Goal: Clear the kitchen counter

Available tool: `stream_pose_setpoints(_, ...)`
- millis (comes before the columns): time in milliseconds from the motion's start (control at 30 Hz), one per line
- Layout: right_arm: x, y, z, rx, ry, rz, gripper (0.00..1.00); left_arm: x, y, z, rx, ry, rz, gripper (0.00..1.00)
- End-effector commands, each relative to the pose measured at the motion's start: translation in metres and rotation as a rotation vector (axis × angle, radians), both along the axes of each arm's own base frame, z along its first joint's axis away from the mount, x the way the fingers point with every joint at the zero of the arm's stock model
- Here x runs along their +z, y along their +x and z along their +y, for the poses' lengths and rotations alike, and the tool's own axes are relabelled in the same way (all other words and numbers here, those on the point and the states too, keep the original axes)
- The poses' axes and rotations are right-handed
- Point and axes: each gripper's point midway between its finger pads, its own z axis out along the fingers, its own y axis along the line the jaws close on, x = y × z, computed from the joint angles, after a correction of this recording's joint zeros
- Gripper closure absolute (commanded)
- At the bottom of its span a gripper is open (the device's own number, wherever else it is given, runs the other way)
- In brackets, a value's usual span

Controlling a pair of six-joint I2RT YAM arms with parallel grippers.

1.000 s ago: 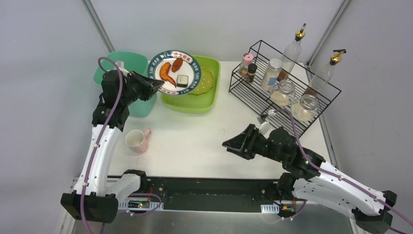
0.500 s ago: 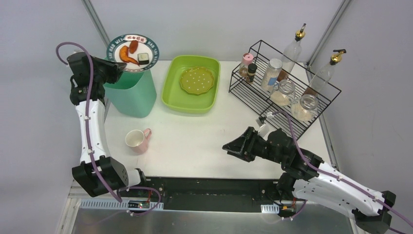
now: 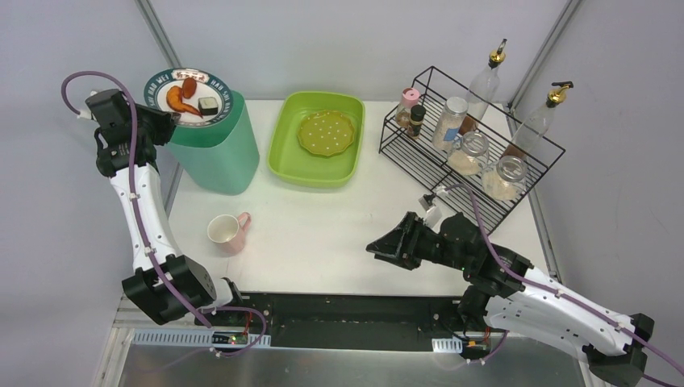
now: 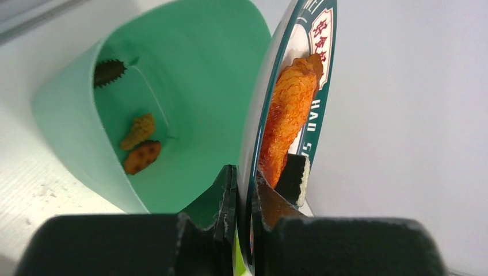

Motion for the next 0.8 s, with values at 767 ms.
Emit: stream_pose_setpoints(767,-0.022,-0.013,0.007,0.080,0.032,0.018,0.45,0.034,-0.018,0.032,0.176,0.507,0.144,1.00)
